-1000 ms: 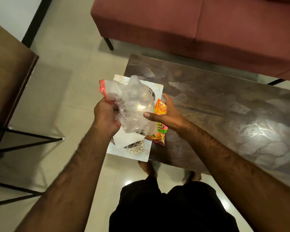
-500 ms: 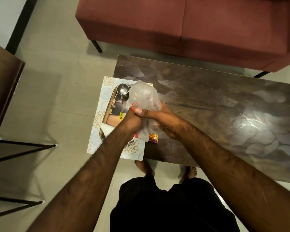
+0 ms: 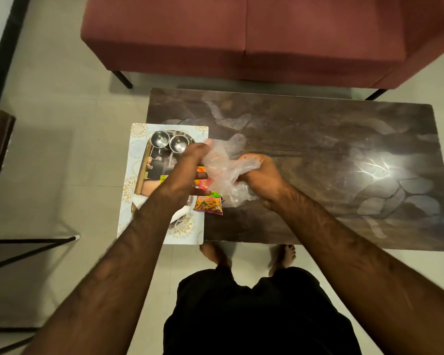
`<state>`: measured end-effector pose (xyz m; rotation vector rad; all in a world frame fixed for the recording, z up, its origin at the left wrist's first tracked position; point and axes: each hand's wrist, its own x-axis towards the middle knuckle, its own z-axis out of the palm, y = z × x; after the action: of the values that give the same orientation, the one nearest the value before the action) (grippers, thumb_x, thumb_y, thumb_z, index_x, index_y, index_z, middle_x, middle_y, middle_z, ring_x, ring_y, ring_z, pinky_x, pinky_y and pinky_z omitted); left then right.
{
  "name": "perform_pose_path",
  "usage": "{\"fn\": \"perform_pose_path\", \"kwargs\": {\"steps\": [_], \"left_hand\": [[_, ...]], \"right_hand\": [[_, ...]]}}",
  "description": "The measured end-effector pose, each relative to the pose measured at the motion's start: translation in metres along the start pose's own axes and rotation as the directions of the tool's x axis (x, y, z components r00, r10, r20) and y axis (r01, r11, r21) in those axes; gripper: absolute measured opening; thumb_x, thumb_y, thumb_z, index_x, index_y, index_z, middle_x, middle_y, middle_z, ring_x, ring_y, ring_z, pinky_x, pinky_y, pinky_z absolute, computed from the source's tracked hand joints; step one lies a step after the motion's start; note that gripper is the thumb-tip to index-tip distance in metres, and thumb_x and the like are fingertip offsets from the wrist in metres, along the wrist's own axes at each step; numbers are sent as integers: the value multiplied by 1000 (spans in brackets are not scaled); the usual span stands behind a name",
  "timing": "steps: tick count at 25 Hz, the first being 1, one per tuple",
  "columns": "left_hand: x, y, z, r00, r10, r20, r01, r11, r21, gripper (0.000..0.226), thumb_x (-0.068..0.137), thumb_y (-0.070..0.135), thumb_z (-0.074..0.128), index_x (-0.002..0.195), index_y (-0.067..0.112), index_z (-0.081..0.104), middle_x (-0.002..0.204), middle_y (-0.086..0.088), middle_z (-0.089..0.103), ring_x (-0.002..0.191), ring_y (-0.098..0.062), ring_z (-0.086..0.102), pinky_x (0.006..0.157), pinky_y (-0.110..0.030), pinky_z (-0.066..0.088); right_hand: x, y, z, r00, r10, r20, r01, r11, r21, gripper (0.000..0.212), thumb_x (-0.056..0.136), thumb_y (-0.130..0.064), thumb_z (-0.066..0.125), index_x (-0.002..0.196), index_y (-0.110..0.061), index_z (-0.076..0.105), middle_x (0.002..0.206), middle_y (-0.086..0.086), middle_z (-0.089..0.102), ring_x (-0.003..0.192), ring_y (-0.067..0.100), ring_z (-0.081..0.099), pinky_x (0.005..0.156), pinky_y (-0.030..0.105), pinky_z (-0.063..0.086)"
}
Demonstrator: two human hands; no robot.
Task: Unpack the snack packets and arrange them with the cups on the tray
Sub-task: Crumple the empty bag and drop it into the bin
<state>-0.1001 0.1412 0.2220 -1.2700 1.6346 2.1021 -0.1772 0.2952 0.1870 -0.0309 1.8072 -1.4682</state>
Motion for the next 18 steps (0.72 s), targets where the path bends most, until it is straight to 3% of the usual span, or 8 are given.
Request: {"fn": "perform_pose_path", "kwargs": {"steps": [3, 6, 8, 10, 11, 13, 15, 18], "left_hand": [[-3, -10, 39, 976, -25, 217, 20, 999, 28, 30, 93, 29, 64, 123, 33, 59, 121, -1, 66, 99, -28, 69, 70, -53, 59], [-1, -23, 86, 963, -53, 266, 72, 996, -60, 38, 95, 18, 63, 131, 28, 54, 128, -7, 63, 99, -30, 70, 74, -64, 58], [-3, -29, 117, 969, -22, 245, 52, 992, -117, 36, 97, 11, 61, 131, 19, 54, 123, -11, 65, 91, -26, 72, 70, -59, 61], [-6, -34, 151, 984, 26, 178, 1, 989, -151, 34, 94, 2, 60, 125, 16, 58, 112, -9, 69, 79, -20, 73, 57, -43, 62], [-7, -37, 170, 991, 49, 128, -29, 988, -151, 35, 93, -3, 60, 123, 15, 59, 107, -9, 70, 77, -20, 72, 55, -37, 61], [-6, -43, 207, 996, 88, 11, -85, 987, -134, 41, 88, -11, 59, 123, 10, 58, 106, -12, 70, 83, -27, 70, 63, -41, 59], [-4, -47, 240, 989, 116, -89, -126, 985, -115, 40, 86, -13, 61, 120, 7, 58, 105, -14, 69, 86, -30, 68, 67, -43, 58], [-3, -47, 280, 979, 158, -128, -171, 980, -98, 28, 84, -12, 65, 94, 14, 62, 86, -8, 68, 74, -25, 66, 55, -33, 56]], "right_hand": [[-6, 5, -28, 997, -19, -76, 20, 1000, 22, 41, 79, 20, 69, 60, -16, 67, 70, 8, 70, 69, 26, 63, 65, 33, 53], [-16, 11, -65, 989, -15, -148, 23, 998, 58, 40, 83, 16, 70, 61, -17, 65, 64, 0, 70, 60, 17, 65, 57, 27, 54], [-25, 13, -89, 982, -27, -185, 39, 997, 60, 40, 86, 14, 69, 61, -18, 64, 62, -1, 68, 58, 13, 61, 56, 24, 53], [-33, 13, -115, 978, -55, -203, 69, 996, 62, 37, 87, 15, 66, 68, -17, 66, 72, 2, 71, 65, 13, 63, 63, 26, 55], [-37, 14, -133, 979, -63, -194, 80, 994, 77, 36, 86, 16, 65, 74, -18, 69, 83, 6, 74, 74, 16, 67, 71, 31, 58], [-47, 14, -174, 993, -53, -106, 68, 988, 142, 40, 80, 16, 63, 97, -19, 73, 115, 14, 73, 101, 25, 69, 87, 46, 62], [-61, 18, -218, 1000, 23, 21, -27, 976, 218, 65, 71, 6, 66, 128, -27, 67, 140, 11, 62, 119, 31, 65, 96, 55, 61], [-82, 23, -261, 985, 12, 174, -53, 971, 234, 92, 79, 11, 72, 152, -39, 47, 150, 4, 51, 123, 29, 64, 92, 51, 66]]}}
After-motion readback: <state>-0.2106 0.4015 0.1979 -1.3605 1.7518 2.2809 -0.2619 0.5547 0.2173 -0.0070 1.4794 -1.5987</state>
